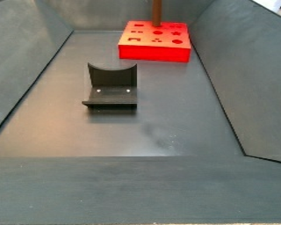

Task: Pick up the oval object. Move up. Place the oval object on the fixture. Regrasp the oval object. Move to above the board. Insert the oval object.
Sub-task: Insert the oval object.

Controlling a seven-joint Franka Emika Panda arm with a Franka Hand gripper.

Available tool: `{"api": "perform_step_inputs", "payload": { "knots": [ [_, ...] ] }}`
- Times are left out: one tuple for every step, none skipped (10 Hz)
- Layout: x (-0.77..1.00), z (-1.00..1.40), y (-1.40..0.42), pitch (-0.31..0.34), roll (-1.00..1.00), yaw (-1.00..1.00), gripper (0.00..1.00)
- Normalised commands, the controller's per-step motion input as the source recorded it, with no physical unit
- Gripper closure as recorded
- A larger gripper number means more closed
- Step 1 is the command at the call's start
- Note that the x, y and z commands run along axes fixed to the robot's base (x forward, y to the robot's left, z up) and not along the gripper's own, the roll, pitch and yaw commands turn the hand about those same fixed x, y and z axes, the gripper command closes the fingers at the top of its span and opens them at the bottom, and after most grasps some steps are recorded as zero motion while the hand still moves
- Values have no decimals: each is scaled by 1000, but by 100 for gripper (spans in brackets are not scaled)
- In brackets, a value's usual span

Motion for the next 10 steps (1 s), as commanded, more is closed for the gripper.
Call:
{"api": "perform_step_inputs", "payload": {
  "knots": [
    [-23, -34, 0, 0, 0, 0, 100],
    [0, -14, 0, 0, -10, 0, 100],
    [-74, -14, 123, -3, -46, 0, 100],
    [-151, -20, 143, -21, -53, 0, 100],
    [-83, -9, 26, -4, -19, 0, 100],
    [-149, -37, 40, -16, 0, 0, 100],
    [-126, -34, 9, -11, 0, 0, 100],
    [-203, -89, 0, -9, 53, 0, 100],
    [-226, -229, -60, 0, 64, -46, 100],
    [-151, -217, -29, 0, 7, -203, 100]
  ]
}}
